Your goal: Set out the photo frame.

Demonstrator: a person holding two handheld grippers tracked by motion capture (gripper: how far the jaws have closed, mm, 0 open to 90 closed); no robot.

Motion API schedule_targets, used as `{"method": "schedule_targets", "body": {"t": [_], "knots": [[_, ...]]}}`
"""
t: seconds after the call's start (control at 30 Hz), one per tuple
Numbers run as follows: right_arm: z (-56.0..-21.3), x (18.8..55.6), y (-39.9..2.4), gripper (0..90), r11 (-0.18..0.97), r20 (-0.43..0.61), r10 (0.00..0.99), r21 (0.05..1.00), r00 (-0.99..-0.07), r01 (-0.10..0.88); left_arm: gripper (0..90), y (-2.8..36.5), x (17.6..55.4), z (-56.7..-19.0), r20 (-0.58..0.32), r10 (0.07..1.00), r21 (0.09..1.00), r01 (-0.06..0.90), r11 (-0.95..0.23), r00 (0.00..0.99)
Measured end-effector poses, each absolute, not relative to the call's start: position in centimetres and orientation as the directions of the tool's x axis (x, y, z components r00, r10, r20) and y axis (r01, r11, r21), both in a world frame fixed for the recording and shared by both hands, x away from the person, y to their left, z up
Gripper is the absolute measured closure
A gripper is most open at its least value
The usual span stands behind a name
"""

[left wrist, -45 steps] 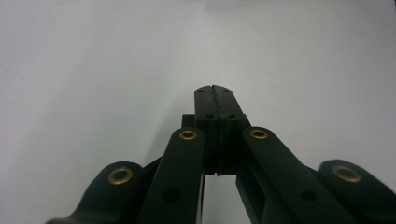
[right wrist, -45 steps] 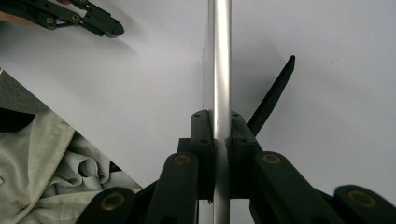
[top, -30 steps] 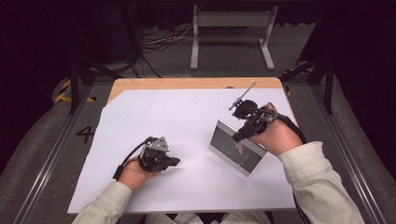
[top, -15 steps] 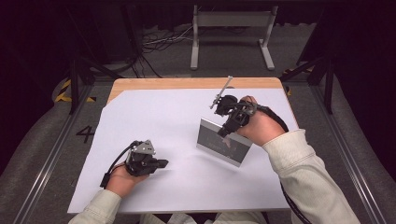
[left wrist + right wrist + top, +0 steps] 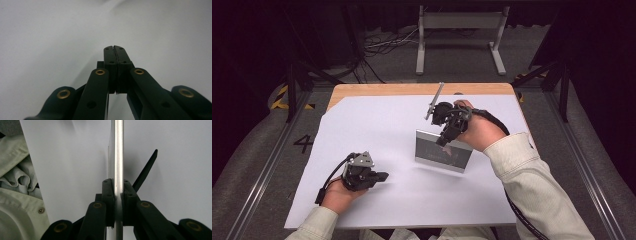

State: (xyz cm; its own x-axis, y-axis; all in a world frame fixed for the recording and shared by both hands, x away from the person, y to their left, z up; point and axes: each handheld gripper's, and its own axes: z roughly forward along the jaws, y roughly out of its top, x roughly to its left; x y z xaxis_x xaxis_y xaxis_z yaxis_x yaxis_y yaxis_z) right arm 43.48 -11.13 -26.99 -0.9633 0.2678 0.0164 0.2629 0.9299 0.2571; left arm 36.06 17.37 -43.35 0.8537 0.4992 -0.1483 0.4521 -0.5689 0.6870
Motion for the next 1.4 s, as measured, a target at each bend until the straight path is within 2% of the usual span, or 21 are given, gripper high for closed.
{"method": "schedule_targets", "body": {"t": [0.93,1.2,1.4], "knots": [[-29.0,44.0,-9.9,83.5,0.978,0.019,0.041,0.202,-0.999,0.044,89.4,16.9,36.4,-43.4,-0.153,0.484,0.684,0.446,-0.577,0.862],[-29.1,44.2,-9.9,82.8,0.977,0.020,0.040,0.209,-0.999,0.043,89.4,16.8,36.4,-43.4,-0.154,0.481,0.684,0.444,-0.579,0.863],[-28.4,44.5,-10.3,76.4,0.964,-0.004,0.073,0.256,-0.997,0.069,89.4,16.7,36.4,-43.4,-0.155,0.482,0.682,0.446,-0.579,0.862]]}}
